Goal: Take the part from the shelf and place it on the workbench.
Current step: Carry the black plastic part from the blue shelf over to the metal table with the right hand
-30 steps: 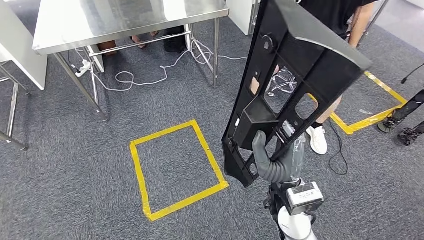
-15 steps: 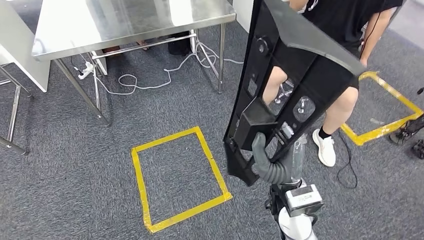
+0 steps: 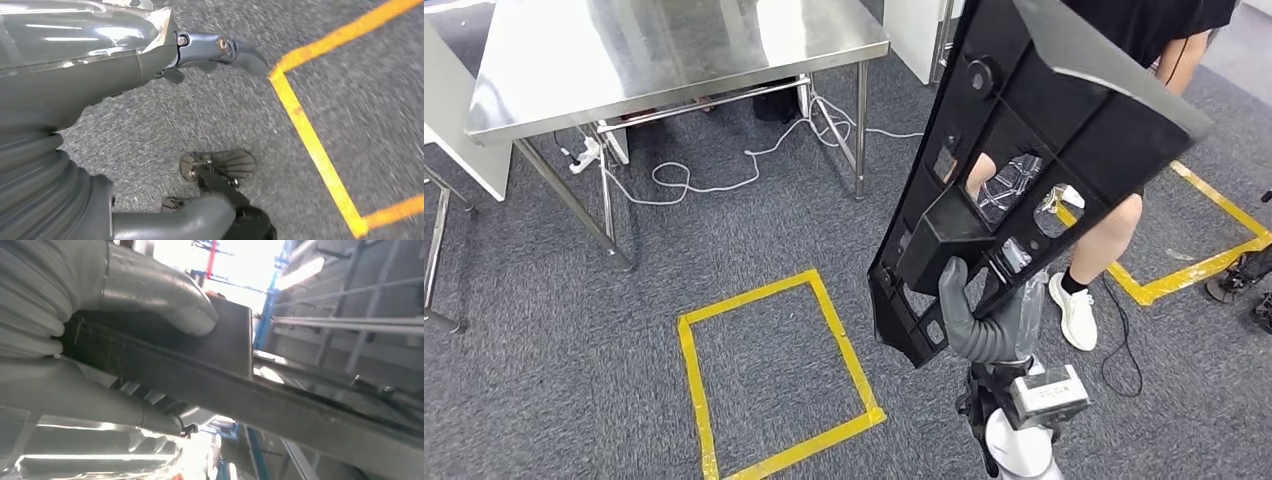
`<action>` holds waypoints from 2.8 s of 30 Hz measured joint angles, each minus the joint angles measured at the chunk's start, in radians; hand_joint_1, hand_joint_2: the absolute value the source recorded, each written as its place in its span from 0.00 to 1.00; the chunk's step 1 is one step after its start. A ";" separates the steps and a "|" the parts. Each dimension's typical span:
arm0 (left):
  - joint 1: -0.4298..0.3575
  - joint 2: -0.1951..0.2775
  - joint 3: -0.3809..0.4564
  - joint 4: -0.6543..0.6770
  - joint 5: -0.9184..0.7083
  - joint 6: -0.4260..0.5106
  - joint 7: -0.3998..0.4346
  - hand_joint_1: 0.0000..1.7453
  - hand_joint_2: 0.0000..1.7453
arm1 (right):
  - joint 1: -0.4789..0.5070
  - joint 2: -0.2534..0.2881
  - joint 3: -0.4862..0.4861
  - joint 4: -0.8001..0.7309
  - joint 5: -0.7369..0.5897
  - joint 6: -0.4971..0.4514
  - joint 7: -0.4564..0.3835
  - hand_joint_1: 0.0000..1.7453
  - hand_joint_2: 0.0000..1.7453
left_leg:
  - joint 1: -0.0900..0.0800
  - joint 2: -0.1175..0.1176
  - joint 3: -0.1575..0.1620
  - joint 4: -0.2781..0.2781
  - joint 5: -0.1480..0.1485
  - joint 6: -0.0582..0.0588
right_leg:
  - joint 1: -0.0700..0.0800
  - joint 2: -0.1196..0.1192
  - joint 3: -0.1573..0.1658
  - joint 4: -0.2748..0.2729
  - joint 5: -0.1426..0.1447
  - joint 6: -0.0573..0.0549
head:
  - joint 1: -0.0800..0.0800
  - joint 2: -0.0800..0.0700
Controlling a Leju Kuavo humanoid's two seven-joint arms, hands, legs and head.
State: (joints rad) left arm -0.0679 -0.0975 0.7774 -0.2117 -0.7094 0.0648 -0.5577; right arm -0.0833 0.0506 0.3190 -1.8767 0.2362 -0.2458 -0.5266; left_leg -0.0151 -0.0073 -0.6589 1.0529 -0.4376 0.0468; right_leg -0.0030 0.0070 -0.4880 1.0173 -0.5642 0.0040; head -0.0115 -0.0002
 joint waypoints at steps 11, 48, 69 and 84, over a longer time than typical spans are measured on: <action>-0.003 -0.004 0.003 -0.001 0.000 -0.005 0.000 0.00 1.00 | -0.007 -0.002 -0.006 -0.011 -0.012 0.000 0.004 1.00 1.00 | 0.010 -0.009 0.093 -0.039 -0.039 0.015 | -0.004 -0.006 -0.190 0.207 0.008 0.041 | 0.000 0.000; -0.002 -0.003 0.014 -0.002 -0.017 -0.016 0.055 0.00 1.00 | 0.002 -0.010 -0.006 -0.003 0.027 -0.006 0.001 1.00 1.00 | 0.029 -0.072 0.081 -0.042 -0.038 -0.035 | -0.028 0.013 -0.093 0.004 0.091 0.023 | 0.002 0.000; -0.011 -0.002 0.030 -0.003 -0.018 -0.002 0.054 0.00 1.00 | -0.017 -0.003 -0.006 0.000 0.028 -0.002 0.004 1.00 1.00 | 0.022 0.009 0.070 -0.054 -0.010 0.004 | -0.012 -0.016 -0.195 0.257 -0.043 0.020 | 0.007 0.000; -0.007 -0.001 0.030 -0.003 -0.030 -0.004 0.030 0.00 1.00 | -0.021 0.000 -0.008 0.000 0.031 -0.001 0.012 1.00 1.00 | 0.013 -0.024 0.085 -0.050 -0.032 0.001 | -0.006 -0.005 -0.089 -0.008 0.096 0.016 | 0.006 0.000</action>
State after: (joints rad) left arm -0.0745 -0.0985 0.8076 -0.2148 -0.7393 0.0606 -0.5282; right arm -0.1043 0.0504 0.3106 -1.8765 0.2676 -0.2470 -0.5146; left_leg -0.0019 -0.0311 -0.5735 1.0025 -0.4694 0.0473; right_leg -0.0094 0.0022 -0.5772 1.0094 -0.4686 0.0197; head -0.0057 -0.0002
